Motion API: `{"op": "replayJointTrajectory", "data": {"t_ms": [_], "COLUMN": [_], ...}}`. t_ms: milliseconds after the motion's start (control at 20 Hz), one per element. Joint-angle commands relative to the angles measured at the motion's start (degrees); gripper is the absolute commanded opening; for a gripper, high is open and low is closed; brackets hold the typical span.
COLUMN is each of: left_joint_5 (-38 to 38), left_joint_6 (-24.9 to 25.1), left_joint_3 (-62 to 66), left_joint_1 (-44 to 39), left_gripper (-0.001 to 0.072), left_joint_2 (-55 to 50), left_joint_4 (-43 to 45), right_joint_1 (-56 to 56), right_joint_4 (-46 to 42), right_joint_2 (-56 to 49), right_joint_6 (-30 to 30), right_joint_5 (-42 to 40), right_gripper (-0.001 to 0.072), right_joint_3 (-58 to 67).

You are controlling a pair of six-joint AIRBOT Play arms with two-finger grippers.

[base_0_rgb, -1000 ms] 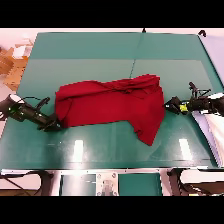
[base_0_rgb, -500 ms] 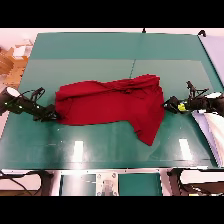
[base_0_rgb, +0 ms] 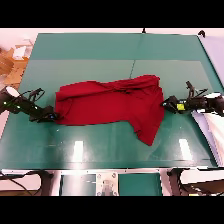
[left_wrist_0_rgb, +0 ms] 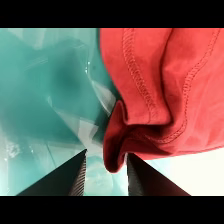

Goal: Fold the shirts.

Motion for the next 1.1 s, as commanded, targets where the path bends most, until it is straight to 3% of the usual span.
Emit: {"op": "replayJointTrajectory", "data": {"t_ms": [0, 200, 450, 550, 600, 650, 750, 1050], "left_joint_5": [0.7, 6.3, 9.4, 9.4, 8.8, 7.5, 4.0, -15.6], "left_joint_6": [-0.2, 0.8, 6.9, 7.7, 8.5, 9.1, 9.1, 5.5], "left_joint_3": [-0.2, -2.8, -7.6, -7.9, -7.8, -7.5, -5.1, 18.6], "left_joint_1": [0.0, 0.0, 0.0, 0.0, 0.0, 0.0, 0.0, 0.0], "left_gripper": [0.0358, 0.0359, 0.0358, 0.0356, 0.0231, 0.0035, 0.0026, 0.0026], "left_joint_2": [0.0, 0.0, 0.0, -0.1, -0.1, -0.1, -0.1, 0.0], "left_joint_4": [0.5, -4.3, -14.0, -16.0, -16.8, -16.9, -16.3, -16.6], "right_joint_1": [2.4, 2.6, 2.6, 2.6, 2.6, 2.6, 2.6, 1.5], "right_joint_4": [-0.5, -0.3, 1.7, 2.0, 2.1, 2.1, 2.1, 7.1], "right_joint_2": [-1.9, -1.9, -1.9, -1.9, -1.9, -1.8, -1.8, 4.7], "right_joint_6": [-0.5, -0.5, -0.5, -0.6, -0.7, -0.7, -0.7, 3.1], "right_joint_5": [0.8, 0.8, 1.3, 1.8, 2.4, 3.1, 5.0, 14.3], "right_gripper": [0.0385, 0.0337, 0.0323, 0.0249, 0.0200, 0.0110, 0.0019, 0.0018], "right_joint_3": [-0.1, 0.0, 0.0, 0.0, 0.0, 0.1, 1.5, 18.4]}}
